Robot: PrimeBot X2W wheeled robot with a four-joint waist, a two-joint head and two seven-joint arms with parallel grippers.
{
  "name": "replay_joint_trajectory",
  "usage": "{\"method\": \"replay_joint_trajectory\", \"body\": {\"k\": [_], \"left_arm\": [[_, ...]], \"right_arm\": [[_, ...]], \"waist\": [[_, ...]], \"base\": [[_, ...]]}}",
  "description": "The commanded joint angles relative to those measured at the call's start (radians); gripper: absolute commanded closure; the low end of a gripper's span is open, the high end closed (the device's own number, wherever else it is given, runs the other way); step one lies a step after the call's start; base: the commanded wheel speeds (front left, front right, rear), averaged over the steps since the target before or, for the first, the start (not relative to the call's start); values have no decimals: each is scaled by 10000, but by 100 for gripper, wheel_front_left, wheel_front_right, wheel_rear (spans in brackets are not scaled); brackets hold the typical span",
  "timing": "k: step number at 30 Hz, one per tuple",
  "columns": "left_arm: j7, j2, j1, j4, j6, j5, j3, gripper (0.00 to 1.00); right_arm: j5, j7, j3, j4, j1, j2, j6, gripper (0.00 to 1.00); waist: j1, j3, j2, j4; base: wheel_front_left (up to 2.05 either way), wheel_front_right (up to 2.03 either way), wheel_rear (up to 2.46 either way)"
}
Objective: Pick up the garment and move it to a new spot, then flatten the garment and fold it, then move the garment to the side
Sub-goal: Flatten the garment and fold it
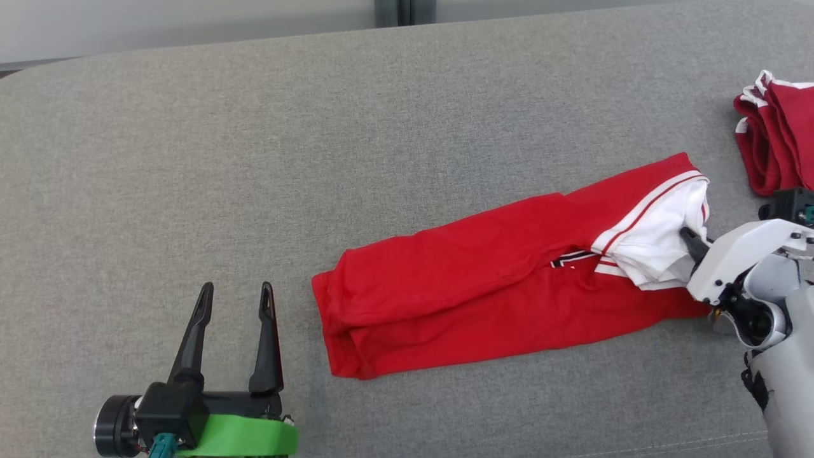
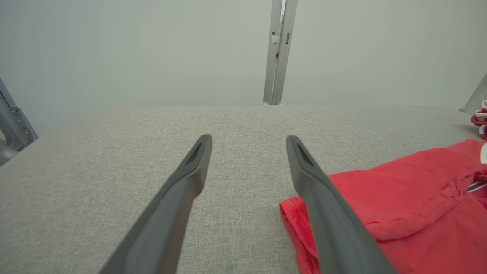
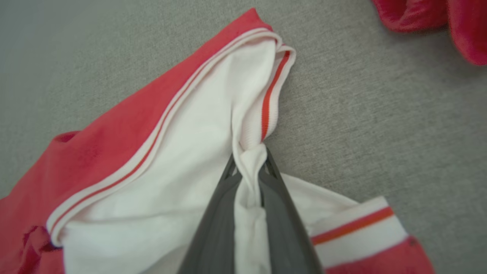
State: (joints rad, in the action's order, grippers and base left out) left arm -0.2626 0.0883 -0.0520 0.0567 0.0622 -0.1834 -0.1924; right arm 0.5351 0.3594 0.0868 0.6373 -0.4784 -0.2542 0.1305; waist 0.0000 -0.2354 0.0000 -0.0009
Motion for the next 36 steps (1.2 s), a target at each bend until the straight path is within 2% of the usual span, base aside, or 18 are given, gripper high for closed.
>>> {"method": "replay_joint_trajectory", "body": {"k": [1,7,11,16,20,25,31,36], "left_arm": [[-23,-60,-211,-44,-112,35,119,0],[-22,-263,-654,-334,-522,280,363,0],[-22,-319,-917,-519,-629,315,491,0],[-22,-370,-1085,-523,-592,206,547,0],[-21,-374,-1077,-508,-472,-66,409,0],[-21,-370,-886,-566,-350,-243,240,0],[-23,-369,-640,-725,-314,-380,80,0],[-23,-369,-614,-833,-270,-412,48,0]], "right_arm": [[86,-138,53,-53,13,-246,1,100],[324,-385,605,-346,284,-1337,-4,100],[447,-291,1014,-840,539,-2002,-2,100],[542,152,565,-2160,822,-2354,1,100],[771,828,-717,-3588,1050,-2147,-1,100],[1039,1727,-2863,-5100,1423,-1600,-1,100],[970,1608,-4579,-5233,1544,-496,-1,100],[833,1096,-5092,-4861,1642,318,-1,100]], "waist": [[0,173,0,110],[0,688,0,275],[0,1016,0,410],[0,1174,0,447],[0,1134,0,400],[0,999,0,335],[0,876,0,428],[0,890,0,547]], "base": [[0,0,0],[0,0,0],[0,0,0],[0,0,0],[0,0,0],[0,0,0],[0,0,0],[0,0,0]]}}
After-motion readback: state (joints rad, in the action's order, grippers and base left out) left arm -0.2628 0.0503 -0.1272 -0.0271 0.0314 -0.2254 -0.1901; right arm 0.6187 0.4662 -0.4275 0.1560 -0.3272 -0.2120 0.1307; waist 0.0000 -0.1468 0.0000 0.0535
